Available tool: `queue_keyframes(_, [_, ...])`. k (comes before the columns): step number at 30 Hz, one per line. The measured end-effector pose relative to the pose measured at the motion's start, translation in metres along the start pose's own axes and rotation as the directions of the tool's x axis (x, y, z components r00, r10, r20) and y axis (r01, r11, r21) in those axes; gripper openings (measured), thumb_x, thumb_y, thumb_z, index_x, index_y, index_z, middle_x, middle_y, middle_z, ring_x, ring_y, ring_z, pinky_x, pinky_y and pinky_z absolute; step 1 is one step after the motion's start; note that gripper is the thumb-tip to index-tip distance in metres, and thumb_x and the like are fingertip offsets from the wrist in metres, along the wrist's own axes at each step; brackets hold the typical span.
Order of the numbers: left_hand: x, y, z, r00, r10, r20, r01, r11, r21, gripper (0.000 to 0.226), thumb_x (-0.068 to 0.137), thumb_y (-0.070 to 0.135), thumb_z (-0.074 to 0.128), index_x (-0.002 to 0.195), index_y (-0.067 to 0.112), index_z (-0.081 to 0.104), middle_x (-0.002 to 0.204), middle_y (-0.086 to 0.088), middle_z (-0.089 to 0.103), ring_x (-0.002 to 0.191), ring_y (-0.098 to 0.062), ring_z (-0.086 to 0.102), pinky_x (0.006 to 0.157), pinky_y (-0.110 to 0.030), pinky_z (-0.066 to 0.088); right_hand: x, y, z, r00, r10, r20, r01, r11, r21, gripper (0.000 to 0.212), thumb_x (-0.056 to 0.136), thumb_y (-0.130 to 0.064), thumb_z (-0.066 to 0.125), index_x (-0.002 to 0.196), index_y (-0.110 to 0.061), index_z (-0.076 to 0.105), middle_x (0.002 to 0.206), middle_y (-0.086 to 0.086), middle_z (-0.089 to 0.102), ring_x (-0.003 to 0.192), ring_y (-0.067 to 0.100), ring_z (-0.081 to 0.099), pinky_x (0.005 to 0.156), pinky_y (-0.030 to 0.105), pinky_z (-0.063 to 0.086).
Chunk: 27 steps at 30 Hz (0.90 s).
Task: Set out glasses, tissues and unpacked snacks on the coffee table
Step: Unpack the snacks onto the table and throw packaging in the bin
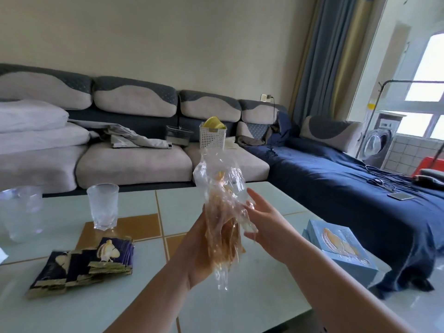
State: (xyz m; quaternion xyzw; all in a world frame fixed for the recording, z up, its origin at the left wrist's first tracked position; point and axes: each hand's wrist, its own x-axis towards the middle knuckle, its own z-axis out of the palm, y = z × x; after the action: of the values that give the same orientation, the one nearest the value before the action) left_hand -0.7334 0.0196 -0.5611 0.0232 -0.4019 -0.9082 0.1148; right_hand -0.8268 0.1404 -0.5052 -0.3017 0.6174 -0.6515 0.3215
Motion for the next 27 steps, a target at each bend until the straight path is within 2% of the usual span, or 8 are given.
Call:
queue_keyframes(3, [0.003, -0.005, 0.013, 0.999, 0.028, 0.046, -0.03, 0.999, 0.037, 0.054, 0.09, 0.052, 0.052, 0.126, 0.012, 0.06, 0.127, -0.015, 0.058, 0.119, -0.031, 0.054, 0.105, -0.051, 0.038, 0.0, 0.006, -0.005, 0.988, 0.146, 0.048, -0.147, 0.989, 0.025, 0.109, 0.042, -0.061, 0.084, 0.138, -0.036, 0.037, 0.138, 0.001, 0.048, 0.125, 0.023, 0.047, 0.09, 0.055, 0.05])
queue_keyframes(7, [0.011, -0.013, 0.022, 0.999, 0.037, 0.037, -0.043, 0.983, 0.18, 0.058, 0.088, 0.057, 0.051, 0.129, 0.017, 0.057, 0.135, -0.015, 0.055, 0.128, -0.03, 0.05, 0.111, -0.055, 0.03, 0.002, 0.014, -0.01, 0.967, 0.253, 0.043, -0.256, 0.954, 0.158, 0.077, 0.063, -0.056, 0.078, 0.128, -0.026, 0.051, 0.117, 0.005, 0.057, 0.1, 0.022, 0.057, 0.06, 0.032, 0.054])
queue_keyframes(12, [0.009, -0.013, 0.015, 0.97, 0.083, -0.228, 0.037, 0.879, 0.475, 0.066, 0.063, 0.077, 0.059, 0.11, 0.031, 0.065, 0.125, 0.001, 0.064, 0.111, -0.017, 0.059, 0.103, -0.047, 0.042, 0.007, 0.029, -0.019, 0.961, 0.275, 0.014, -0.271, 0.933, 0.236, 0.057, 0.07, -0.048, 0.076, 0.115, -0.018, 0.059, 0.102, 0.012, 0.065, 0.076, 0.021, 0.064, 0.065, 0.034, 0.057])
queue_keyframes(15, [0.009, -0.007, 0.013, 0.89, 0.329, -0.315, -0.1, 0.816, 0.569, 0.049, 0.082, 0.057, 0.059, 0.122, 0.028, 0.055, 0.124, 0.001, 0.062, 0.108, -0.013, 0.06, 0.094, -0.038, 0.049, 0.005, 0.035, -0.019, 0.978, 0.176, -0.111, -0.144, 0.958, 0.249, 0.029, 0.083, -0.034, 0.067, 0.106, -0.017, 0.058, 0.073, 0.0, 0.064, 0.058, 0.012, 0.06, 0.052, 0.024, 0.048])
queue_keyframes(17, [0.004, -0.001, 0.017, 0.843, 0.447, -0.298, -0.235, 0.806, 0.543, 0.045, 0.089, 0.048, 0.055, 0.13, 0.033, 0.045, 0.128, 0.001, 0.058, 0.107, -0.013, 0.062, 0.094, -0.038, 0.05, 0.005, 0.037, -0.017, 0.968, 0.123, -0.218, -0.079, 0.977, 0.2, 0.034, 0.082, -0.034, 0.069, 0.109, -0.02, 0.054, 0.087, -0.001, 0.065, 0.072, 0.013, 0.063, 0.06, 0.027, 0.05])
queue_keyframes(19, [-0.004, 0.004, 0.023, 0.865, 0.467, -0.184, -0.285, 0.759, 0.586, 0.06, 0.079, 0.067, 0.05, 0.134, 0.046, 0.036, 0.142, 0.007, 0.047, 0.121, -0.013, 0.053, 0.105, -0.044, 0.042, 0.008, 0.038, -0.013, 0.95, 0.038, -0.309, 0.01, 0.988, 0.152, 0.036, 0.077, -0.036, 0.074, 0.103, -0.029, 0.051, 0.098, -0.005, 0.064, 0.082, 0.011, 0.064, 0.074, 0.032, 0.054])
queue_keyframes(23, [-0.01, 0.006, 0.027, 0.944, 0.323, 0.068, -0.274, 0.65, 0.709, 0.102, 0.052, 0.081, 0.063, 0.14, 0.056, 0.018, 0.152, 0.024, 0.019, 0.14, -0.004, 0.021, 0.114, -0.034, 0.024, 0.01, 0.038, -0.006, 0.922, -0.075, -0.38, 0.115, 0.99, 0.082, 0.069, 0.062, -0.043, 0.084, 0.12, -0.029, 0.05, 0.112, -0.003, 0.066, 0.098, 0.017, 0.067, 0.092, 0.04, 0.053])
queue_keyframes(27, [-0.007, 0.001, 0.03, 0.916, 0.399, 0.045, -0.276, 0.544, 0.792, 0.08, 0.069, 0.049, 0.077, 0.136, 0.048, 0.033, 0.138, 0.019, 0.045, 0.128, -0.008, 0.046, 0.103, -0.036, 0.046, 0.011, 0.036, -0.004, 0.914, -0.087, -0.397, 0.106, 0.994, 0.026, 0.078, 0.067, -0.051, 0.076, 0.134, -0.028, 0.042, 0.125, -0.001, 0.057, 0.108, 0.019, 0.061, 0.089, 0.034, 0.051])
